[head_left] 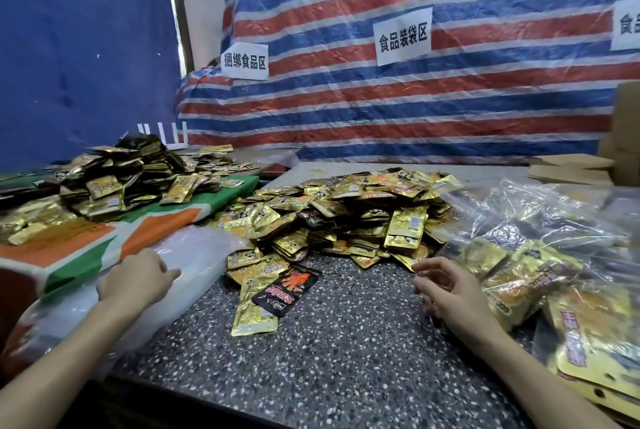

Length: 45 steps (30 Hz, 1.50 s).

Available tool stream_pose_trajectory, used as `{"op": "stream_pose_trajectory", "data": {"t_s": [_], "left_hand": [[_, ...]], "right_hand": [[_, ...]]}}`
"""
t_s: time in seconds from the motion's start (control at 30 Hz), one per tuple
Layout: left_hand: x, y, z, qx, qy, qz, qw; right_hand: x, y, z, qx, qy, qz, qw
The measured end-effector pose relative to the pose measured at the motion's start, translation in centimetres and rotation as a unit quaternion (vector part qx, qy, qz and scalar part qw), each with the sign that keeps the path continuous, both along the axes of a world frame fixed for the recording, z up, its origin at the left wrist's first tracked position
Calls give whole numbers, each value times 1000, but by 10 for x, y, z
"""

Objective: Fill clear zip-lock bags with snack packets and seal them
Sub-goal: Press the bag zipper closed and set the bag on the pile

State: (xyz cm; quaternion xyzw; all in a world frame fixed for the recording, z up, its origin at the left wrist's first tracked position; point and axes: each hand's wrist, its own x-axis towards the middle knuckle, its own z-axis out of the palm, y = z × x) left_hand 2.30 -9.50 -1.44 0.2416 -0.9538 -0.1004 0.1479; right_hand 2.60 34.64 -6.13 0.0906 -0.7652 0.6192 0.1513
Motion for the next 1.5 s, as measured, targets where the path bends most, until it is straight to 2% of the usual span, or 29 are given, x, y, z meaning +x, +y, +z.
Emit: {"op": "stream_pose_trajectory", "data": {"t_s": [0.07, 0.17, 0.23, 0.3, 0.4, 0.5, 0.57, 0.67, 0.73, 0.83, 0.9, 0.97, 1.07, 1.17, 1.3, 1.33, 1.43, 1.47, 1.5], "left_hand": [[-2, -1, 8, 4, 16, 21, 1000], [-1, 7, 16, -30, 101, 27, 994], [4, 23, 23, -44, 178, -5, 983], [10, 50, 27, -36, 257, -83, 962], [21, 112, 32, -11, 339, -248, 907], [27, 182, 25, -18, 398, -421, 815], [23, 222, 8, -44, 404, -517, 754], [10, 263, -25, -81, 377, -603, 699], [2, 276, -43, -29, 319, -648, 691], [-2, 274, -54, 128, 179, -694, 685], [1, 270, -54, 268, 136, -678, 671], [5, 265, -47, 456, 104, -589, 659], [0, 262, -41, 636, 45, -485, 599], [-3, 259, -36, 683, -9, -428, 592], [-6, 250, -32, 770, -15, -374, 516], [-6, 249, -30, 783, -17, -355, 511], [-8, 248, -30, 793, -48, -318, 517], [-9, 249, -32, 775, -53, -327, 538], [-10, 249, -33, 742, -50, -342, 575]], "right_hand": [[1, -1, 1, 0, 2, 1, 1000], [2, -1, 1, -1, 5, 2, 1000], [2, -1, 1, -2, 3, 4, 1000], [2, -1, 1, -25, -4, 13, 1000], [2, 1, 2, -64, -14, 36, 997], [2, 3, 5, -126, -41, 78, 988], [3, 2, 7, -148, -66, 99, 982], [3, 3, 8, -137, -83, 109, 981], [3, 4, 8, -125, -64, 89, 986], [3, 5, 6, -96, -41, 59, 993], [3, 6, 4, -52, -21, 45, 997], [4, 6, 4, -26, -6, 44, 999], [6, 4, 3, -51, -13, 51, 997], [4, 5, 1, -67, -25, 53, 996], [7, 4, 2, -97, -52, 70, 991], [8, 4, 3, -102, -55, 72, 991], [11, 3, 6, -79, -37, 56, 995], [12, 2, 7, -66, -27, 43, 997], [13, 3, 7, -51, -14, 25, 998]]}}
